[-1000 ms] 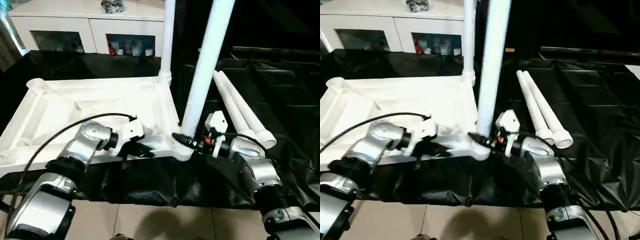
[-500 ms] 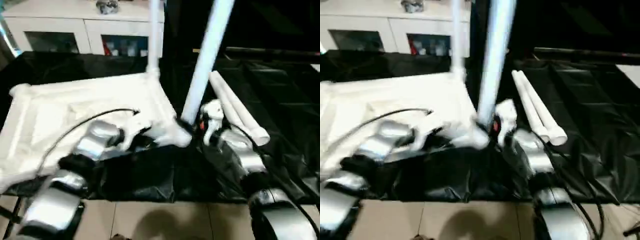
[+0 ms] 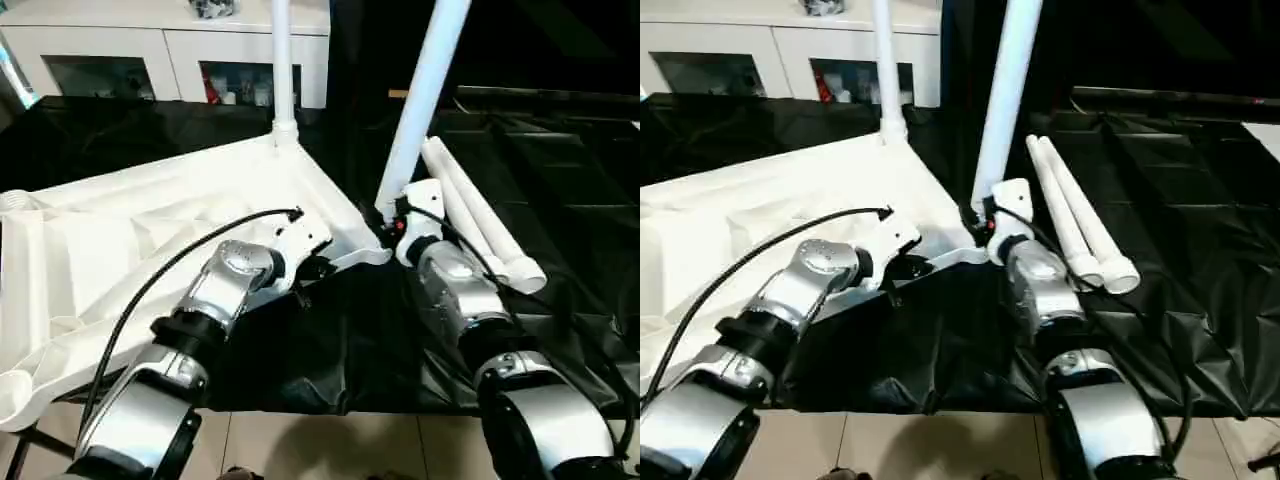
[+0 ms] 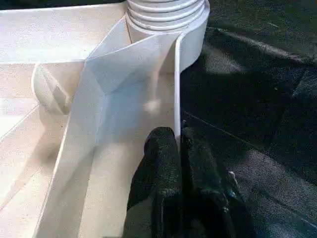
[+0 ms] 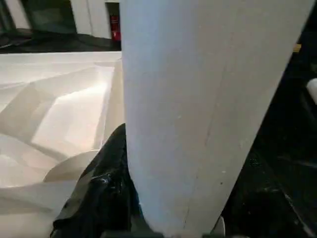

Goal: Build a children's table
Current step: Insert table leg to table base

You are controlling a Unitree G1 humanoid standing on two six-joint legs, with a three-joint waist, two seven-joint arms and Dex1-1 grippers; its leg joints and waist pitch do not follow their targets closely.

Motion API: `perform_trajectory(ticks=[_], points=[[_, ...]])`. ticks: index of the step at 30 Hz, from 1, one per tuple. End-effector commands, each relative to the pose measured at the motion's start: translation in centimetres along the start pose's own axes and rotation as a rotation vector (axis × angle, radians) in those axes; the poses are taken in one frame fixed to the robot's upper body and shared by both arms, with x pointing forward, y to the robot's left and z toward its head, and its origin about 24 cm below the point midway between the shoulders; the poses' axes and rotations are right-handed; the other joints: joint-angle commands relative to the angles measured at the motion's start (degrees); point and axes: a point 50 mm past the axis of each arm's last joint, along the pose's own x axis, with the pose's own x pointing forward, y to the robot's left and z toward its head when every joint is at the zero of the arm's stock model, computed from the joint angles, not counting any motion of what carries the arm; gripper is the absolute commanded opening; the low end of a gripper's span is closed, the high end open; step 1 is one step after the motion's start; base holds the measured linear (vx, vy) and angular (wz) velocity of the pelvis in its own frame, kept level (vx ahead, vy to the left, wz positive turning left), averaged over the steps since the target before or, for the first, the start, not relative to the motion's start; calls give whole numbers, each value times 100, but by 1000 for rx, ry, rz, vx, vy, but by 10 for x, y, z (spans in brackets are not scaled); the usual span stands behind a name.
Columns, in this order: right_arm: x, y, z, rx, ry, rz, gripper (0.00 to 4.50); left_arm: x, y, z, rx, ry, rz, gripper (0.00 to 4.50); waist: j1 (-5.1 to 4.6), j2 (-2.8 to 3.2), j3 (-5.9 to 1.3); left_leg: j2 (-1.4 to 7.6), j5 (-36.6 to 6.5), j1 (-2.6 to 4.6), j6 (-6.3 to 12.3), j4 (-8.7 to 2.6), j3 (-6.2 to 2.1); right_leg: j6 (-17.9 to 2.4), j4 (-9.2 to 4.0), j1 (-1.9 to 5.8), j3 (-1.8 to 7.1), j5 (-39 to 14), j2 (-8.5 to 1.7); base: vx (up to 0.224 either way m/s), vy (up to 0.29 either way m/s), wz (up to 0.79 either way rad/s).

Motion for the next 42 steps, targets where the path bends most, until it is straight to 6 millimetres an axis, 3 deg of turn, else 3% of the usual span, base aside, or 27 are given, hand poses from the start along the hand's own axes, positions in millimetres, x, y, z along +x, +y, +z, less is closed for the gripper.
perform_trajectory(ticks=[1, 5, 10, 11, 12, 25, 27, 31, 36, 42], points=[[-8, 17, -45, 63, 190, 30, 189, 0, -1, 26, 54, -92, 30, 0, -17, 8, -349, 175, -2147, 158, 17, -445, -92, -1219, -464, 200, 131, -1793, -221, 0, 0, 0], [-6, 20, -44, 34, 187, 31, 189, -2, -1, 26, 52, -91, 34, 0, -49, 16, -354, 180, -2219, 157, -57, -464, -104, -1161, -475, 193, 128, -1791, -224, 0, 0, 0], [-4, 21, -42, 46, 182, 38, 189, -2, -2, 27, 45, -99, 30, 0, -70, 0, -354, 175, -2163, 146, 10, -453, -92, -1194, -472, 199, 133, -1682, -227, 0, 0, 0], [-4, 21, -42, 45, 182, 38, 245, -2, -2, 27, 44, -99, 30, 0, -80, 4, -348, 176, -2207, 150, 10, -457, -94, -1182, -481, 190, 131, -1767, -226, 0, 0, 0], [-4, 21, -42, 50, 182, 41, 259, -2, -2, 27, 44, -100, 29, 0, -83, 2, -346, 174, -2221, 148, 7, -456, -93, -1175, -487, 190, 131, -1797, -227, 0, 0, 0], [-3, 14, -29, 54, 113, 130, 351, -9, -5, 24, 103, -127, -67, 0, -113, 17, -373, 186, -1972, 121, 108, -445, -91, -1347, -435, 237, 128, -1338, -232, 0, 0, 0], [-5, 12, -25, 9, 99, 189, 383, -12, -5, 21, 130, -139, -111, 0, -103, 19, -385, 182, -1785, 120, 189, -422, -72, -1462, -417, 252, 131, -1083, -235, 0, 0, 0], [-12, 8, -23, -53, 98, 325, 383, -18, -5, 16, 151, -151, -189, 0, -59, 25, -383, 186, -1569, 118, 355, -406, -64, -1574, -390, 279, 121, -837, -236, 0, 0, 0], [-23, 4, -22, -105, 104, 491, 383, -27, -4, 9, 168, -154, -276, 0, 19, 39, -361, 220, -1693, 155, 309, -419, -48, -1555, -390, 261, 128, -1054, -224, 0, 0, 0], [-43, -2, -15, -135, 110, 737, 383, -40, -1, 0, 195, -142, -409, 0, 123, 56, -381, 227, -1443, 161, 416, -387, -26, -1631, -329, 276, 120, -667, -209, 0, 0, 0]])
